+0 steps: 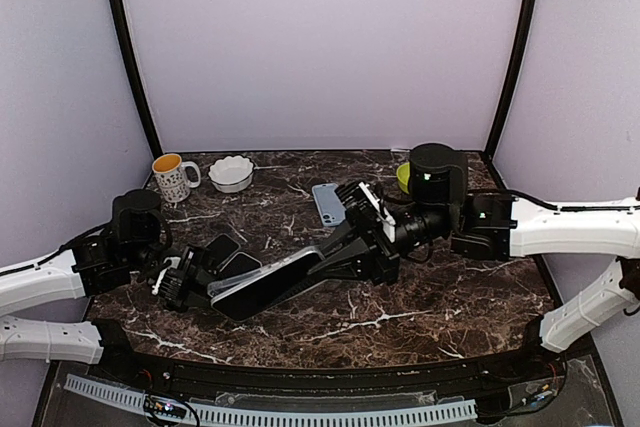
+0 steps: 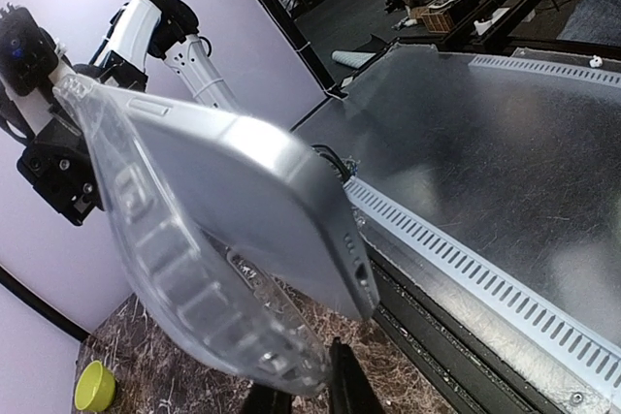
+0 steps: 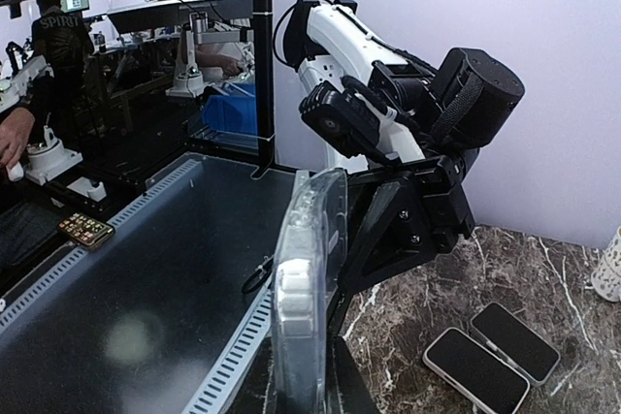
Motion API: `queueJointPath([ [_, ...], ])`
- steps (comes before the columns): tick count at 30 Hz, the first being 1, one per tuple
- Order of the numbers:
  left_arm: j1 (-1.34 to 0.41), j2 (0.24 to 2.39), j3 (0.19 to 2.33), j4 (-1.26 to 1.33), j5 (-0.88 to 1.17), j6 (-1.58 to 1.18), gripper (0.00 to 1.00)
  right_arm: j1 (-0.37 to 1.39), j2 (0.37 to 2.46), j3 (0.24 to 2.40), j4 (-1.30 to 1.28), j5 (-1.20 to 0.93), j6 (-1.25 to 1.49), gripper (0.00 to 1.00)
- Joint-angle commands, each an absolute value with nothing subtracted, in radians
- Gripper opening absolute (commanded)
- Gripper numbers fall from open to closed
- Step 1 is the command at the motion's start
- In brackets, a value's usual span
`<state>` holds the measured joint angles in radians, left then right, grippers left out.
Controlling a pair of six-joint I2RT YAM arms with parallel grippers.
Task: Take the phone out of the phone case
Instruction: Remove the bottom left corner of the phone case, then pass from the right arm to the left
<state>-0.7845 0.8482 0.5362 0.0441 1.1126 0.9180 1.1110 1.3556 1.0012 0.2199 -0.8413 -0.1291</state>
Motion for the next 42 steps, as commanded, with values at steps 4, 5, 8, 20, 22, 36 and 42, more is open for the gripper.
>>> queueJointPath([
  [4, -0.796, 0.845, 0.545, 0.084, 1.039, 0.951, 0.15, 1.120, 1.368, 1.042, 0.145, -0.795, -0.251, 0.00],
  [5, -0.796, 0.844, 0.545, 0.085, 1.033, 0.951, 0.18, 1.119, 1.362, 1.043, 0.138, -0.785, -0.260, 0.00],
  [8, -0.796, 0.832, 0.536, 0.086, 0.984, 0.958, 0.32, 1.113, 1.342, 1.047, 0.111, -0.754, -0.288, 0.00],
  [20, -0.789, 0.806, 0.519, 0.058, 0.707, 1.023, 0.69, 1.077, 1.175, 1.047, -0.110, -0.565, -0.424, 0.00],
  [22, -0.783, 0.800, 0.513, 0.065, 0.664, 1.031, 0.70, 1.075, 1.139, 1.033, -0.122, -0.512, -0.435, 0.00],
  [36, -0.722, 0.823, 0.510, 0.160, 0.661, 0.934, 0.54, 1.074, 1.029, 0.810, 0.273, -0.130, -0.570, 0.00],
  [42, -0.721, 0.828, 0.507, 0.223, 0.724, 0.866, 0.52, 1.074, 1.044, 0.724, 0.473, -0.177, -0.630, 0.00],
])
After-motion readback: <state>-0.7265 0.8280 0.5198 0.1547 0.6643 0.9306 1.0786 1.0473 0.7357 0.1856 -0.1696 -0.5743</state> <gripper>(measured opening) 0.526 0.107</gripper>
